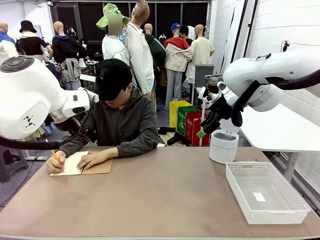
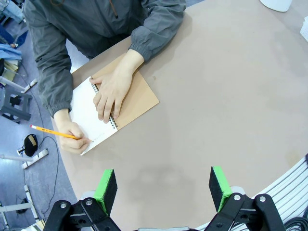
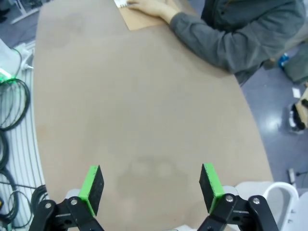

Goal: Sort the paper based on its condition.
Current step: If a person hands you a paper, place it in the Organizing basket , and if it's crumpled, put it in the Trash can.

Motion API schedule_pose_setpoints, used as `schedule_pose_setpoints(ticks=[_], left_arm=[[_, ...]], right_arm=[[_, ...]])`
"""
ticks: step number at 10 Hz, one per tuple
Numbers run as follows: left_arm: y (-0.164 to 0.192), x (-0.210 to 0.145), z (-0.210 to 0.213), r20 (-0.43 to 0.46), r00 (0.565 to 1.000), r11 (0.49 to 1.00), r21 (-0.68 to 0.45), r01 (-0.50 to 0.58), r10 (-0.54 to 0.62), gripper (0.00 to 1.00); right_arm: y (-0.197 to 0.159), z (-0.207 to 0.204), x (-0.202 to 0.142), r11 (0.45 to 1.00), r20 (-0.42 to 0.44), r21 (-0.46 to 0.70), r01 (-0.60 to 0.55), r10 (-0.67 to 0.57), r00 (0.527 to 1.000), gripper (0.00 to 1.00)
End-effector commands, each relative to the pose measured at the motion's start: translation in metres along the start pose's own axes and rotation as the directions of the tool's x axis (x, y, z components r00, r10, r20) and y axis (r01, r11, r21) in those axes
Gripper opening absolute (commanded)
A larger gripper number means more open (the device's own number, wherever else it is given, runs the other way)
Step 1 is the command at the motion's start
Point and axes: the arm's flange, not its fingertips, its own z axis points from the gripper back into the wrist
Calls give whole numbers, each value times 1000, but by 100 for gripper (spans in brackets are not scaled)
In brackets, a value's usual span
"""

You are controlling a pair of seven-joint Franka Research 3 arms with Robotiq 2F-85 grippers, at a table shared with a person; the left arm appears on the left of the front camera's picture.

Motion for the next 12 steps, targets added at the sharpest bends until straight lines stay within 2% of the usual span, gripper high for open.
schedule_pose_setpoints(ticks=[1, 5, 8, 11, 12], left_arm=[[1, 0, 0, -3, 1000, 1000, 1, 12, -12, 100], [1, 0, 0, -3, 1000, 1000, 1, 12, -12, 100], [1, 0, 0, -3, 1000, 1000, 1, 12, -12, 100], [1, 0, 0, -3, 1000, 1000, 1, 12, -12, 100], [1, 0, 0, -3, 1000, 1000, 1, 12, -12, 100]], right_arm=[[7, -8, -7, 999, 46, -5, -38, 38, 998, 100], [8, -9, -12, 999, 74, -6, -51, 51, 996, 100], [7, -9, -14, 998, 141, 1, -62, 61, 988, 100], [5, -9, -14, 998, 141, -3, -70, 70, 988, 100], [1, -3, -4, 999, 120, 7, -46, 45, 992, 100]])
